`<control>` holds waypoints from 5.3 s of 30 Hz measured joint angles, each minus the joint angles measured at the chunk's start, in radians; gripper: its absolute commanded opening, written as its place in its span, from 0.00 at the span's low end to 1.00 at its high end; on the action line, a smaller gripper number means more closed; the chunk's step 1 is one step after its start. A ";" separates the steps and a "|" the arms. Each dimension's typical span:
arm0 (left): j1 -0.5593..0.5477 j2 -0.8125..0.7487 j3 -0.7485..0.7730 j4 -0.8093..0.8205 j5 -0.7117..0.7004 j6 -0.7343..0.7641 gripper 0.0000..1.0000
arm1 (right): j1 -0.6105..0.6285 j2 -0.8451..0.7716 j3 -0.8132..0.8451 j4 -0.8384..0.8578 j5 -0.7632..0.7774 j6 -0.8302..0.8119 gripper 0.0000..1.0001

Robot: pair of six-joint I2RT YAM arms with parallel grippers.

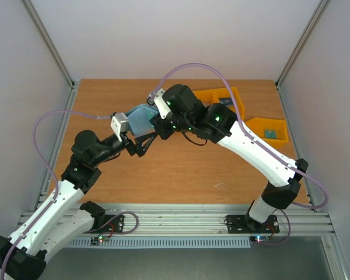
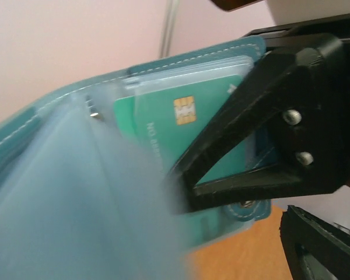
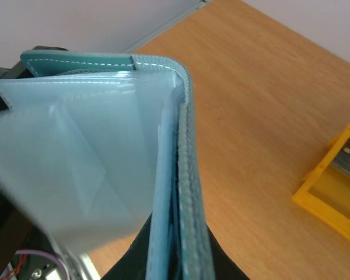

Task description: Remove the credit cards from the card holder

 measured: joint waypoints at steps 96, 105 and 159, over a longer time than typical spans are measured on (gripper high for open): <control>0.014 -0.039 -0.039 -0.034 0.343 0.014 0.00 | -0.195 -0.128 -0.121 -0.036 -0.731 -0.291 0.17; 0.011 -0.044 -0.037 -0.029 0.372 0.011 0.00 | -0.250 -0.153 -0.195 -0.017 -0.810 -0.304 0.43; 0.036 -0.051 -0.032 0.037 0.348 -0.102 0.00 | -0.357 -0.178 -0.223 -0.060 -0.916 -0.328 0.03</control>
